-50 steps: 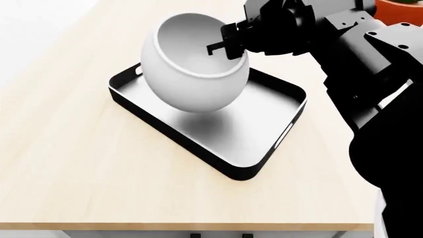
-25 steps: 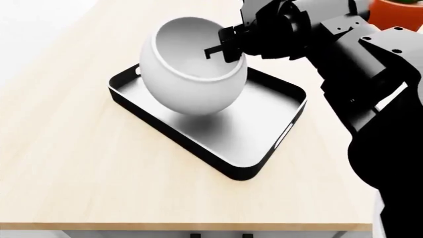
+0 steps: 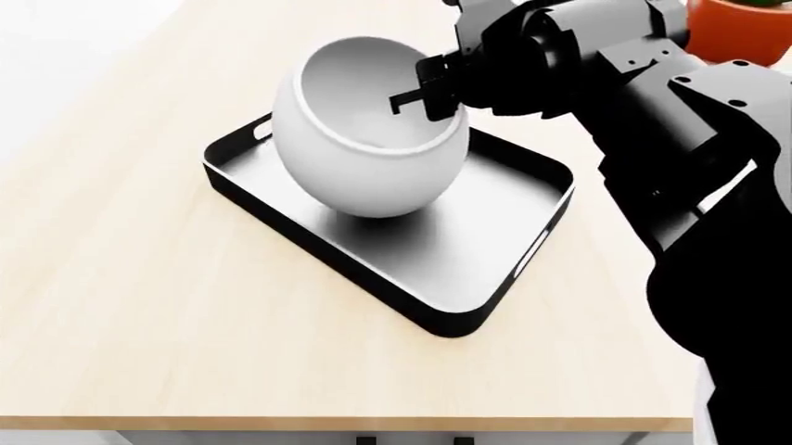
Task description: Place the two vegetables and bowl onto the tray for setting up a vegetable dip station.
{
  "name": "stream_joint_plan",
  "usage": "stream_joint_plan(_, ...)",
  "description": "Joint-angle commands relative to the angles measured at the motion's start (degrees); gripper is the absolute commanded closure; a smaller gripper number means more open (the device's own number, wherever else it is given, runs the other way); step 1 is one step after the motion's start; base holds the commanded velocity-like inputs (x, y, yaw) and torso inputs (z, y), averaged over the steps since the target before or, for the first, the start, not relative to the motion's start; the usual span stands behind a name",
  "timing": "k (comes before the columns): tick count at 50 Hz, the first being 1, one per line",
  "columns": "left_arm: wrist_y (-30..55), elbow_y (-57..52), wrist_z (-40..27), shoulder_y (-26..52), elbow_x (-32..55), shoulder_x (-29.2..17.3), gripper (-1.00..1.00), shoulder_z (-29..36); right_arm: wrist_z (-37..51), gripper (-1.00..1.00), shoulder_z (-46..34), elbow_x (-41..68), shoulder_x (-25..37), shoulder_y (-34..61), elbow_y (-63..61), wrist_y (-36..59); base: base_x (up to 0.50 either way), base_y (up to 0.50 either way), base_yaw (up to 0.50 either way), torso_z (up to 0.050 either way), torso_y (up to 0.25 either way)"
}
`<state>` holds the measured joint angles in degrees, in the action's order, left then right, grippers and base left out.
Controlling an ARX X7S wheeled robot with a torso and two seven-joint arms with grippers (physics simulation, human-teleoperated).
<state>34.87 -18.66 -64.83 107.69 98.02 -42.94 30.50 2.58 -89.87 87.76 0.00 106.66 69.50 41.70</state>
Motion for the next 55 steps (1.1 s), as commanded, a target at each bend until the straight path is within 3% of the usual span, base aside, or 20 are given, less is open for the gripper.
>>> stream_joint_plan(1,-0.62,0.38,0.04,0.18,0.13,-0.08,1.0,-0.37,0.54,1.0,0.76,-0.72,0.0,-0.24,0.56,-0.54,0.0,0.0,0.0,0.0,0.0)
stream_joint_plan(4,-0.61,0.58,0.04,0.26,0.2,-0.23,1.0,-0.5,0.38,1.0,0.59,-0.63,0.0,-0.25,0.34,-0.56,0.0,0.0,0.0,0.0,0.0)
stream_joint_plan(5,-0.6,0.58,-0.03,0.32,0.19,-0.27,1.0,-0.52,0.37,-1.0,0.6,-0.54,0.0,-0.09,0.25,-0.58,0.0,0.0,0.0,0.0,0.0)
stream_joint_plan(26,-0.51,0.22,0.03,0.24,0.0,-0.28,1.0,-0.58,-1.45,-1.0,0.73,-0.92,0.0,1.49,0.39,-1.0,0.0,0.0,0.0,0.0,0.0)
stream_joint_plan(36,-0.55,-0.2,-0.17,0.1,0.32,0.11,1.0,-0.52,-1.94,-1.0,0.82,0.27,0.0,8.36,1.01,-6.47,0.0,0.0,0.0,0.0,0.0)
stream_joint_plan(55,-0.41,-0.72,-0.52,0.44,2.1,0.39,1.0,-0.88,0.38,-1.0,-0.42,3.0,0.01,12.07,0.33,-16.92,0.0,0.0,0.0,0.0,0.001)
